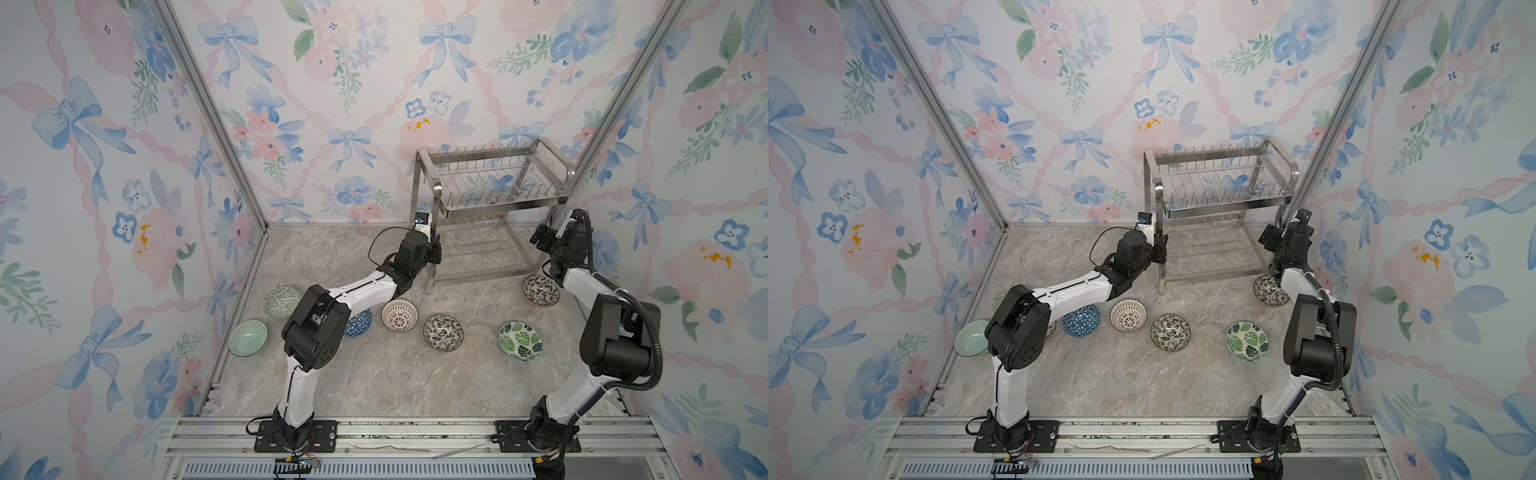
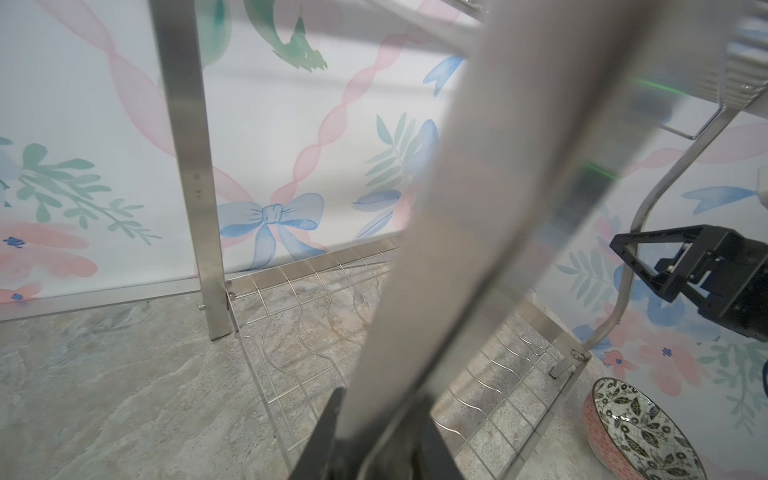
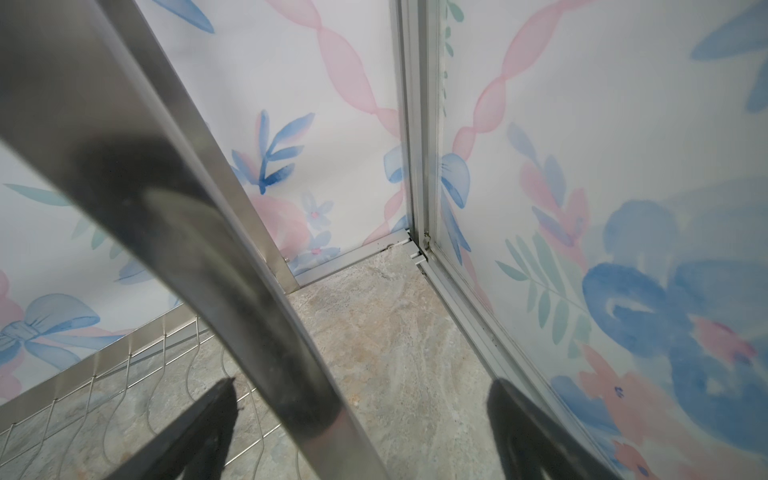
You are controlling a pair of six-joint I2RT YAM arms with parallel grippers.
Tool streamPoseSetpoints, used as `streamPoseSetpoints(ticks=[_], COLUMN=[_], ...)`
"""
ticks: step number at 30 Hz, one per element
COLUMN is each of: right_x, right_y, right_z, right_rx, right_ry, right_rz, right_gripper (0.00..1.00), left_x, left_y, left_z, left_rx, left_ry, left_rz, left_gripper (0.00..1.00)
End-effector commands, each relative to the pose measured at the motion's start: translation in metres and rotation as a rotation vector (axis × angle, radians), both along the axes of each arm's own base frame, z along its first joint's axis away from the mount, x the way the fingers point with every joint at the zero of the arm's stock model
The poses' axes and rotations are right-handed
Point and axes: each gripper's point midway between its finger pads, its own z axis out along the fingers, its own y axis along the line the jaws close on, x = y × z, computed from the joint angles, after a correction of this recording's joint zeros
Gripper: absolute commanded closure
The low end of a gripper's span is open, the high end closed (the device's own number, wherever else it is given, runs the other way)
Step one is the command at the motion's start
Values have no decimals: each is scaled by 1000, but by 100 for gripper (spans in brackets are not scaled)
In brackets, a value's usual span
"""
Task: Load the bowls into the dish rack
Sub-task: 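Close the left gripper on one rack leg while the right gripper grips another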
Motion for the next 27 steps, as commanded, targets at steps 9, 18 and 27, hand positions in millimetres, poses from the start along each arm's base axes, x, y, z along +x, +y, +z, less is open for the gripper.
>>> streamPoseSetpoints(ticks=[9, 18, 27], right_x=[27, 29, 18], right_y=[32, 36, 40], right_z=[24, 29, 37], right_rx=[-50, -81, -88], right_ry=[-183, -237, -314], right_rz=[136, 175, 177], right_gripper=[23, 54, 76], left_x=[-1, -5, -10], left_y=[29, 38, 44], left_z=[27, 25, 23], left_rx=[26, 44, 55], left_ry=[-52, -53, -48], left_rz=[62, 80, 83], left_gripper=[76, 75, 76])
